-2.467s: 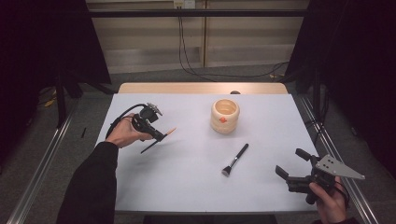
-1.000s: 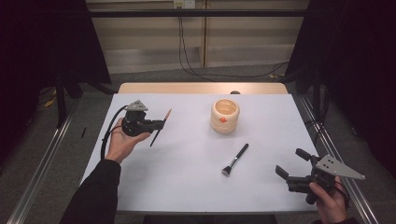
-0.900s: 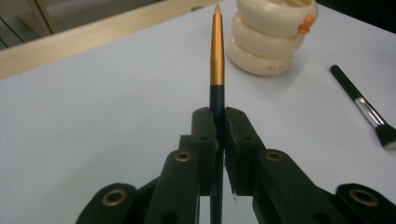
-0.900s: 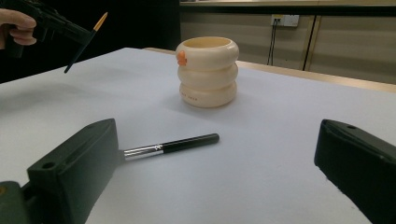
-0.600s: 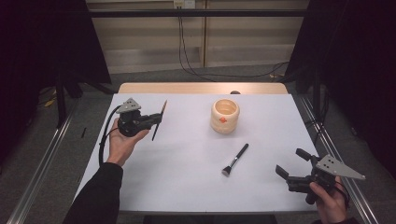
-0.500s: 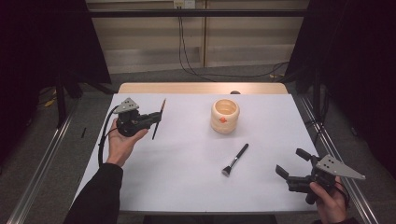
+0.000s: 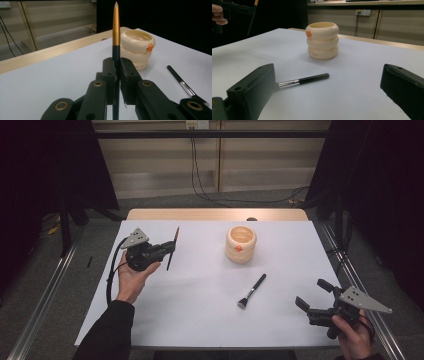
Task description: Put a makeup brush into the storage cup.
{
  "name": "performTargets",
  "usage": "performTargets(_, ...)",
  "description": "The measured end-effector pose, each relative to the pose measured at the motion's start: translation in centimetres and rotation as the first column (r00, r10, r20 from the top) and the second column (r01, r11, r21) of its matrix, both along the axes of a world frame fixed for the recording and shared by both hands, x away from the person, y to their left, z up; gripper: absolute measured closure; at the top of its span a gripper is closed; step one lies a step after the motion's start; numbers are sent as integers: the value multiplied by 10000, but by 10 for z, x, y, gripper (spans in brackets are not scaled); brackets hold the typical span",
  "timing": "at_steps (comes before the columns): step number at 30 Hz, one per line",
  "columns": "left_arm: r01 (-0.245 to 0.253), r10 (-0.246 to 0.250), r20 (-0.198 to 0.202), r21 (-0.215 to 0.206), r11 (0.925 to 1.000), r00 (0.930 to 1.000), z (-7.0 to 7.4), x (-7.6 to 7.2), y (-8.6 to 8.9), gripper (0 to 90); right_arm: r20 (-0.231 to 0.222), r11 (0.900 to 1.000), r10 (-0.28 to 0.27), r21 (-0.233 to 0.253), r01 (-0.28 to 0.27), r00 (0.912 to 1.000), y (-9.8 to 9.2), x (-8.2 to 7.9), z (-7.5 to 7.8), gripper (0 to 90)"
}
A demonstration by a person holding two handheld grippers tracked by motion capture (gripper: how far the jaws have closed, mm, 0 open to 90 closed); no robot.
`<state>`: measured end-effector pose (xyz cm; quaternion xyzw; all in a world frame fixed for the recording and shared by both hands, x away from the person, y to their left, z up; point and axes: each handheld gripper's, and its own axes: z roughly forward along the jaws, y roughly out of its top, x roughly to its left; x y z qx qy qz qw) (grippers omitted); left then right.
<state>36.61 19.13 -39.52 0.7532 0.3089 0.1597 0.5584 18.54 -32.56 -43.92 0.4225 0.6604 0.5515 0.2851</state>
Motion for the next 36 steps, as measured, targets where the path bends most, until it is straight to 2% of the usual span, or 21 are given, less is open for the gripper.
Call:
performTargets(2, 249, -249, -10, -146, 9996, 9997, -1, -2, 1, 831, -15, 10000, 20, -9, -20, 10000, 0, 0, 0, 0)
performTargets(3, 91, -91, 26, -146, 9999, 10000, 0, -4, 0, 832, -22, 10000, 25, -16, -25, 10000, 0, 0, 0, 0)
performTargets(6, 80, -79, 90, -118, 9999, 9999, 1, -8, 0, 831, -40, 10000, 57, -35, -57, 10000, 0, 0, 0, 0)
performTargets(7, 90, -88, 109, -170, 9998, 9999, 0, -10, -1, 832, -34, 10000, 30, -39, -30, 10000, 0, 0, 0, 0)
performTargets(8, 329, -326, 116, -295, 9990, 9994, 0, -10, -1, 832, 5, 10000, 29, -60, -29, 10000, 0, 0, 0, 0)
performTargets(9, 156, -152, 130, -312, 9994, 9998, 0, -13, -2, 832, 12, 10000, 14, -35, -14, 10000, 0, 0, 0, 0)
performTargets(11, 193, -187, 158, -433, 9989, 9997, 1, -17, -5, 832, -9, 10000, 18, -21, -18, 10000, 0, 0, 0, 0)
performTargets(12, 251, -243, 180, -436, 9987, 9995, 1, -19, -6, 832, -21, 10000, 38, -29, -38, 10000, 0, 0, 0, 0)
performTargets(13, 632, -623, 195, -525, 9966, 9979, 2, -21, -7, 832, -19, 10000, 62, -53, -62, 10000, 0, 0, 0, 0)
performTargets(14, 734, -724, 215, -536, 9959, 9971, 3, -23, -9, 832, -20, 10000, 62, -55, -62, 10000, 0, 0, 0, 0)
performTargets(15, 439, -424, 306, -496, 9978, 9986, 5, -27, -12, 831, -23, 10000, 38, -31, -39, 10000, 0, 0, 0, 0)
performTargets(20, 1004, -981, 313, -833, 9915, 9947, 7, -35, -17, 832, 10, 9999, 78, -94, -78, 10000, 0, 0, 0, 0)
performTargets(21, 800, -776, 341, -769, 9938, 9964, 8, -38, -19, 831, 11, 9999, 82, -96, -81, 10000, 0, 0, 0, 0)
performTargets(23, 1193, -1165, 428, -694, 9904, 9923, 9, -41, -20, 832, -12, 9999, 81, -65, -81, 10000, 0, 0, 0, 0)
performTargets(24, 1089, -1067, 416, -558, 9925, 9934, 9, -43, -22, 832, -35, 10000, 82, -52, -82, 10000, 0, 0, 0, 0)
performTargets(25, 1082, -1056, 400, -706, 9916, 9936, 8, -45, -24, 831, -37, 10000, 74, -52, -74, 10000, 0, 0, 0, 0)
performTargets(26, 1300, -1272, 399, -773, 9885, 9911, 8, -46, -24, 832, -15, 10000, 35, -38, -35, 10000, 0, 0, 0, 0)
performTargets(28, 1402, -1371, 421, -799, 9869, 9897, 6, -49, -26, 832, 2, 10000, 87, -36, -87, 10000, 0, 0, 0, 14)
performTargets(29, 1259, -1233, 391, -740, 9893, 9916, 6, -50, -27, 832, -33, 9999, 129, -51, -129, 9999, 0, 0, 0, 25)
performTargets(31, 1346, -1328, 233, -1034, 9855, 9909, 5, -53, -29, 832, 18, 9999, 109, -48, -109, 9999, 0, 0, 0, 25)
performTargets(36, 1434, -1426, 150, -957, 9850, 9897, 2, -57, -34, 832, 112, 9996, 273, -66, -272, 9996, 2, 2, 0, 25)
